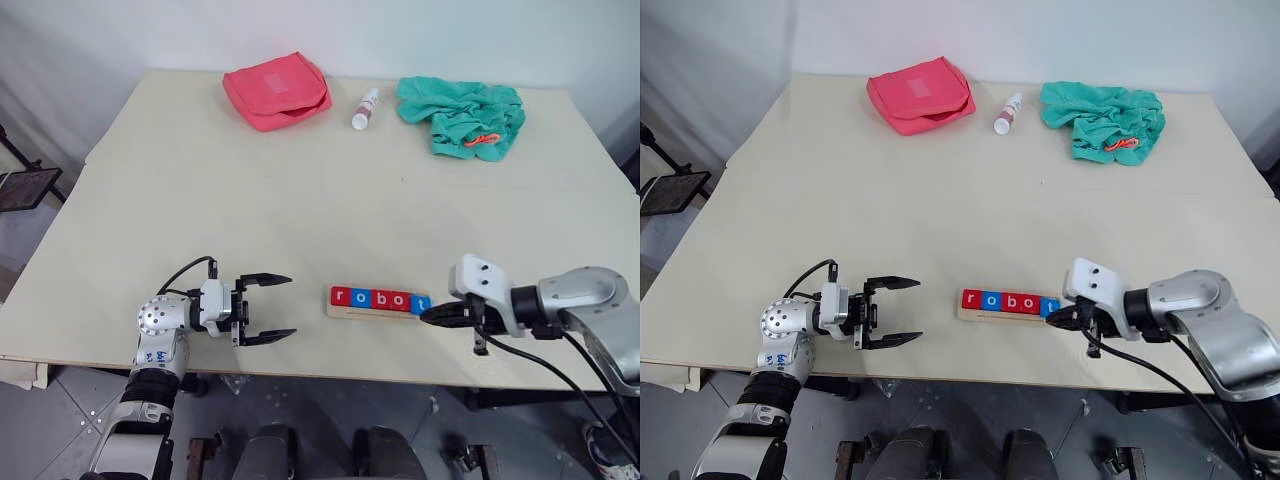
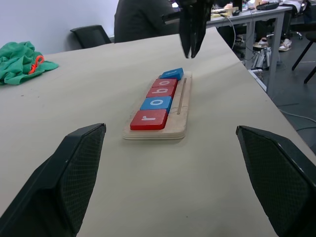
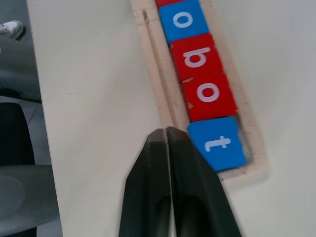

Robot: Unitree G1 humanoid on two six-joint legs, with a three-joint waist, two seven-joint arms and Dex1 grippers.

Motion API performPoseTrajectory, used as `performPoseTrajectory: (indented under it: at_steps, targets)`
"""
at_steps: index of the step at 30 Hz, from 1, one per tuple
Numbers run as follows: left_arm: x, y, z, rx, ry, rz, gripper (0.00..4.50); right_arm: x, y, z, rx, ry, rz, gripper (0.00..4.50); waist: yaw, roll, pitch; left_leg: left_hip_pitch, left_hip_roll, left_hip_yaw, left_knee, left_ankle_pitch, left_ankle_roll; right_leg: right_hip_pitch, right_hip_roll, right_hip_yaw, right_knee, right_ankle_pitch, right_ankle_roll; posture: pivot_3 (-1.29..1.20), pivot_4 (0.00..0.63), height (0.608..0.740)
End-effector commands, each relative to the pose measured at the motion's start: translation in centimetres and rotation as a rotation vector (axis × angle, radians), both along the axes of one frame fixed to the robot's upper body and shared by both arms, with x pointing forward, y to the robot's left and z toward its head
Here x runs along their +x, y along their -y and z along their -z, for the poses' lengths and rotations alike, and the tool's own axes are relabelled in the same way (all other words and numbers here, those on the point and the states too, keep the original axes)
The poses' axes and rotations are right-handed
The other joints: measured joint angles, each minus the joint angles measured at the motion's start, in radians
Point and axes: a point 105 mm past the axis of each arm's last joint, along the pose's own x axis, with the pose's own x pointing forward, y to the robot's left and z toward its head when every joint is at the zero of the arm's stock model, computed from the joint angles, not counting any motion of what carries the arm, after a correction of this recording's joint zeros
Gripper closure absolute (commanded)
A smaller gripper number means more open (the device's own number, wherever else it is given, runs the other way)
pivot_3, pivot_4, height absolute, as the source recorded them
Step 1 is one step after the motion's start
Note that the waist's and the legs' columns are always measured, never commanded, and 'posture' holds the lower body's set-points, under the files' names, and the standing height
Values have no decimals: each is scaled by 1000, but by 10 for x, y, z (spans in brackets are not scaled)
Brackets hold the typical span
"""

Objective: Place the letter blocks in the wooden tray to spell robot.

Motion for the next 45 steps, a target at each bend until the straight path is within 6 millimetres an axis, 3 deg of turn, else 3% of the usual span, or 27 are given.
performPoseTrajectory:
  at_steps: [1, 13, 21, 27, 31, 38, 41, 45]
  targets:
    - [-1, -4, -5, -4, 19, -1, 0, 3, 0, 7, -5, 3, -5, 4455, 0, 0, 0, 0, 0, 0, 0, 0, 0, 0, 0, 0, 0, 0, 0, 0, 150, 740]
    - [-3, -8, -7, -6, -10, 10, 0, 22, 3, 6, -21, 51, 12, 4455, -1, 0, 0, 0, 0, 0, 0, 0, 0, 0, 0, 0, 0, 0, 0, 0, 150, 740]
    - [-1, -8, -7, -2, -12, 10, 0, 17, 9, 6, -30, 58, 33, 4455, 0, 0, 0, 0, 0, 0, 0, 0, 0, 0, 0, 0, 0, 0, 0, 0, 150, 740]
    - [0, -8, -10, -16, -14, 7, 0, 10, 18, -12, 28, 101, 36, 4455, 2, 0, 0, 0, 0, 0, 0, 0, 0, 0, 0, 0, 0, 0, 0, 0, 150, 740]
    - [4, -13, -19, -56, -11, -42, 0, 3, 35, -24, 151, 162, 43, 3560, 7, 0, 0, 0, 0, 0, 0, 0, 0, 1, 0, -1, 0, 0, 0, 0, 150, 740]
    - [15, -31, -34, -100, 11, -180, 0, -5, 66, -30, 321, 255, 38, 1088, 8, 0, 0, 1, 0, 1, 0, 0, 1, 1, 1, 0, 0, 0, 1, 0, 150, 740]
    - [18, -38, -47, -163, 18, -207, 0, -9, 91, -23, 338, 266, 64, 36, 9, -1, 0, 1, 0, 1, 0, 0, 1, 2, 1, 0, 0, 0, 1, 0, 150, 740]
    - [19, -44, -49, -210, -47, -220, 0, -22, 108, -17, 386, 264, 24, 10, 14, -1, 0, 1, -1, 1, 0, -1, 2, 2, 1, 0, 0, 0, 1, 0, 150, 740]
